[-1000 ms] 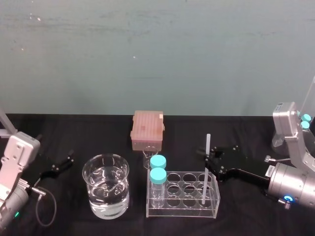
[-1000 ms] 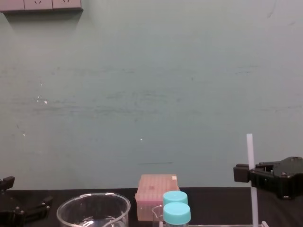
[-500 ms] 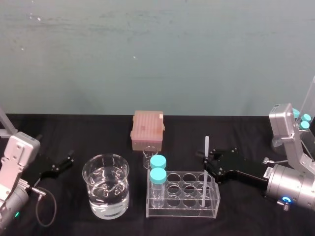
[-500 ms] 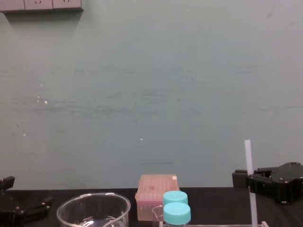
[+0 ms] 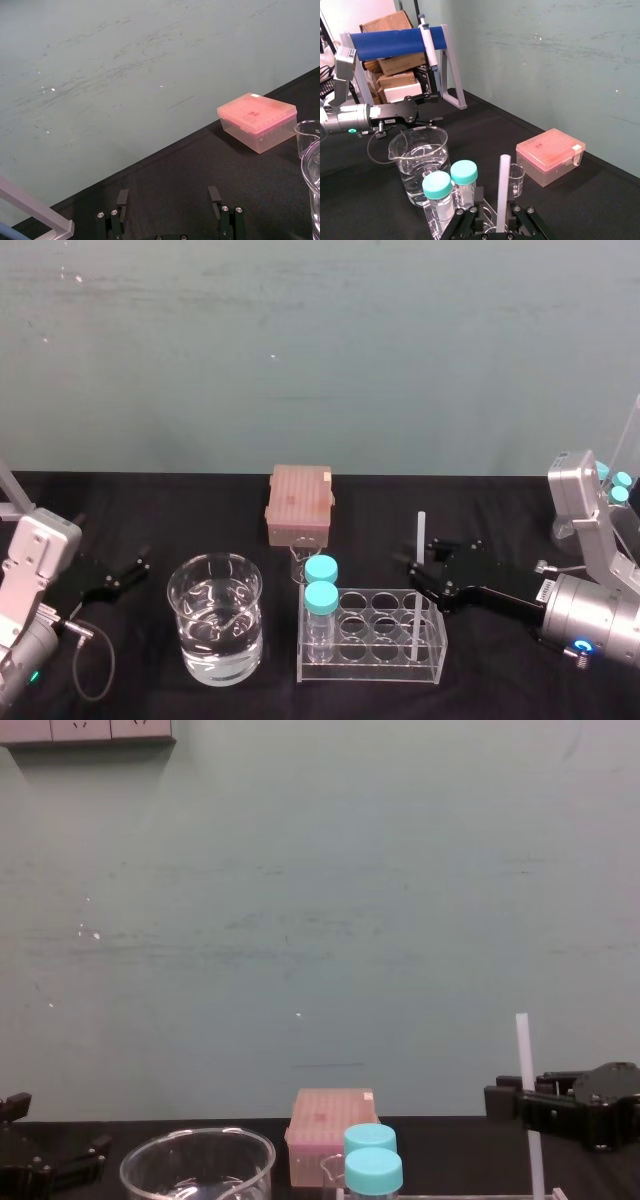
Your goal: Pick up the stirring rod with one hand, then place it down.
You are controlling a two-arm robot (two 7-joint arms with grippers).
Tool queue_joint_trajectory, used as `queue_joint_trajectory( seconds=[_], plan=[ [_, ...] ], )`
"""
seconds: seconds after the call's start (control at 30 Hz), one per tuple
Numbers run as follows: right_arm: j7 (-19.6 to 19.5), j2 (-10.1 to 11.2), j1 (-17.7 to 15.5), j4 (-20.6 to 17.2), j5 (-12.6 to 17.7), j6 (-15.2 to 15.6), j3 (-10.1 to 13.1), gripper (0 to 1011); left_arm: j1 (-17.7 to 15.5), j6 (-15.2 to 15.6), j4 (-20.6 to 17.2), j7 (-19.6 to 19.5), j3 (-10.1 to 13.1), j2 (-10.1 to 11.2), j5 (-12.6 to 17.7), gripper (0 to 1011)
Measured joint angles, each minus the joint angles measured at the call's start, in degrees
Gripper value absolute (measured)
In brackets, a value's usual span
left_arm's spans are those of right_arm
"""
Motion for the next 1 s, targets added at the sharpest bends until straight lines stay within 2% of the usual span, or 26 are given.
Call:
queue_joint_trajectory(
  seconds=[0.03, 0.07, 0.13, 0.33, 0.5, 0.57, 0.7, 0.87, 1.0],
  plan=[
    [0.0, 0.0, 0.0, 0.0, 0.0, 0.0, 0.0, 280, 0.0, 0.0, 0.0, 0.0, 0.0, 0.0, 0.0, 1005],
    [0.0, 0.0, 0.0, 0.0, 0.0, 0.0, 0.0, 280, 0.0, 0.0, 0.0, 0.0, 0.0, 0.0, 0.0, 1005],
    [0.0, 0.0, 0.0, 0.0, 0.0, 0.0, 0.0, 383, 0.0, 0.0, 0.0, 0.0, 0.0, 0.0, 0.0, 1005],
    [0.0, 0.0, 0.0, -0.1, 0.0, -0.1, 0.0, 534, 0.0, 0.0, 0.0, 0.0, 0.0, 0.0, 0.0, 1005],
    [0.0, 0.0, 0.0, -0.1, 0.1, -0.1, 0.0, 724, 0.0, 0.0, 0.0, 0.0, 0.0, 0.0, 0.0, 1005],
    [0.0, 0.0, 0.0, -0.1, 0.1, -0.1, 0.0, 761, 0.0, 0.0, 0.0, 0.0, 0.0, 0.0, 0.0, 1005],
    [0.0, 0.0, 0.0, -0.1, 0.1, -0.1, 0.0, 907, 0.0, 0.0, 0.0, 0.0, 0.0, 0.0, 0.0, 1005],
    [0.0, 0.0, 0.0, -0.1, 0.1, -0.1, 0.0, 1003, 0.0, 0.0, 0.0, 0.0, 0.0, 0.0, 0.0, 1005],
    [0.0, 0.0, 0.0, -0.1, 0.1, -0.1, 0.0, 1003, 0.0, 0.0, 0.0, 0.0, 0.0, 0.0, 0.0, 1005]
  ],
)
